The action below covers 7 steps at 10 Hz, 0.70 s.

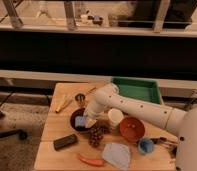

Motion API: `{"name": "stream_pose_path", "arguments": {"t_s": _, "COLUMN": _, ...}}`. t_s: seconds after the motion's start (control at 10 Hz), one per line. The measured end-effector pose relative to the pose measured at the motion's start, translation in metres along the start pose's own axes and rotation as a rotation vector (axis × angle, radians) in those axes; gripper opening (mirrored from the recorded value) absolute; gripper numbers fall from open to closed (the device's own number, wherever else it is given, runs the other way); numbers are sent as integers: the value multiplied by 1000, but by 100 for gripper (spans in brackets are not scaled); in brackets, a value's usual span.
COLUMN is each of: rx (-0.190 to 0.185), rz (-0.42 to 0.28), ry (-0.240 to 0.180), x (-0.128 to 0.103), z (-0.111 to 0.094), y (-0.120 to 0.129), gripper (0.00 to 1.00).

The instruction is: Wipe purple bowl with sponge

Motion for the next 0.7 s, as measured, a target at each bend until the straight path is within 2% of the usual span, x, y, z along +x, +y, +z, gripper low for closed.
{"name": "stream_pose_path", "arguments": {"t_s": 0.7, "rx": -22, "rz": -91, "ry": -26, "x": -53, "z": 14, "y": 4, "gripper": 2}}
